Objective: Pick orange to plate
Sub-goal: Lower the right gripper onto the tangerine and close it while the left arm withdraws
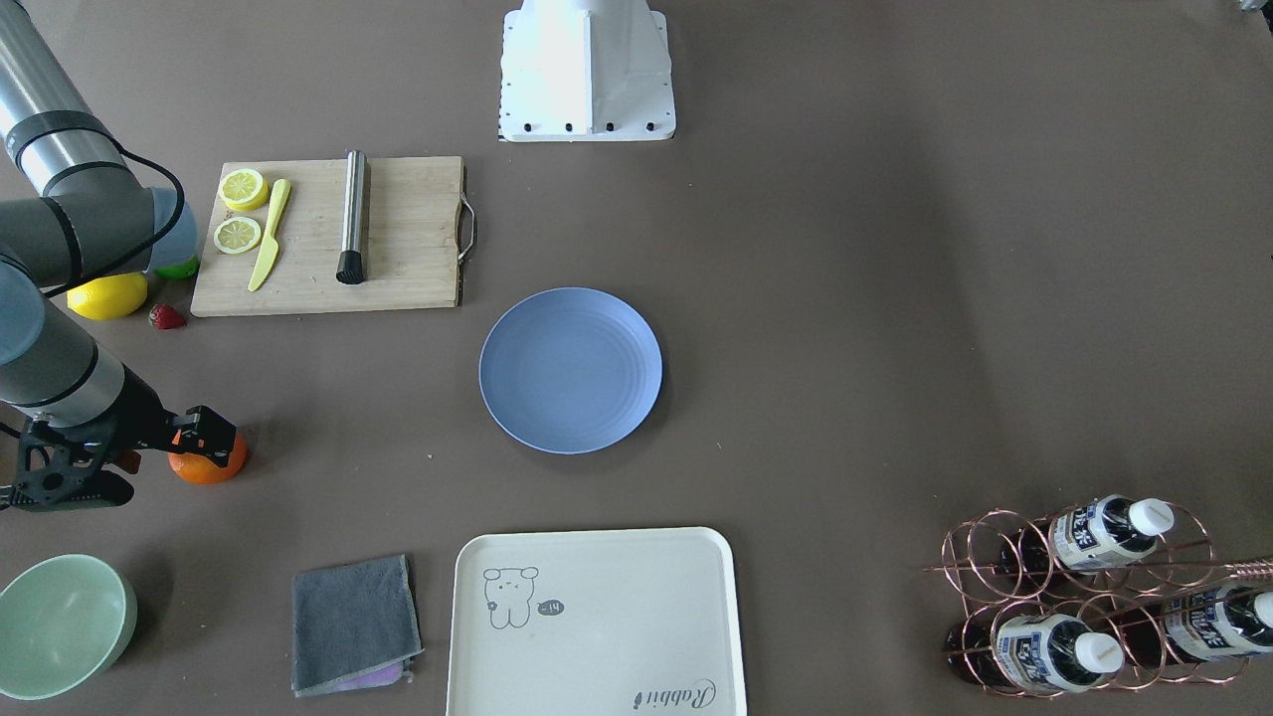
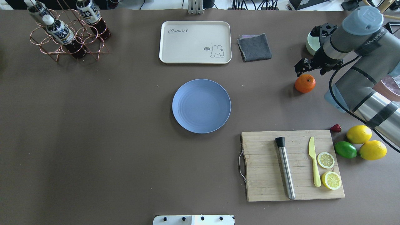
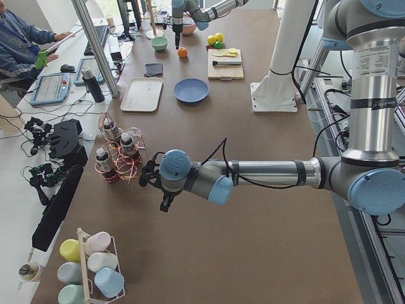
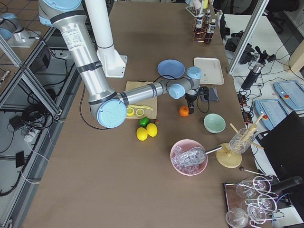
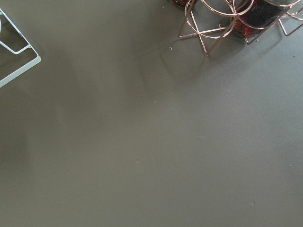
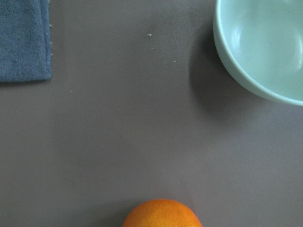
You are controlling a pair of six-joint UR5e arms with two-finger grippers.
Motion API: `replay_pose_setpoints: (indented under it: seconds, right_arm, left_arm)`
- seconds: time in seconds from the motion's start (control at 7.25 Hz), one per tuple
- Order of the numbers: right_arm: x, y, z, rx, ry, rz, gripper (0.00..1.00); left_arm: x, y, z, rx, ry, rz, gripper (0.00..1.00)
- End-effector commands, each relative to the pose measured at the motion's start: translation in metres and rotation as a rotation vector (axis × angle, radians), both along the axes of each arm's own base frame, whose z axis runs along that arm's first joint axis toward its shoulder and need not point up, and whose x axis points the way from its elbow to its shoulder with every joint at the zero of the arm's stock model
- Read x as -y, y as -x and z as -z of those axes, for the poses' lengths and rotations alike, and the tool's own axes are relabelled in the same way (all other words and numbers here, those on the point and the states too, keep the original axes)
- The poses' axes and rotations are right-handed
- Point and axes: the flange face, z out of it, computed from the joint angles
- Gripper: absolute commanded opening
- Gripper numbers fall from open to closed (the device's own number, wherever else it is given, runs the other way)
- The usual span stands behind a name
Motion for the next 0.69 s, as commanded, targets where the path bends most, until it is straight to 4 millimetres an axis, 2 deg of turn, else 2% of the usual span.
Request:
replay_pose_setpoints:
  seconds: [0.0,0.55]
  right_arm:
    - [-0.01,0.015,-0.006,-0.007,0.004,0.025,1.0]
    - [-0.014,0.027,-0.019,-0.021,0.022,0.042,1.0]
  left_arm:
    - [-0.001,0.0,0.0,0.001,-0.002,0.0,0.98]
    - [0.0,0.001,0.0,0.008,-0.004,0.003,0.98]
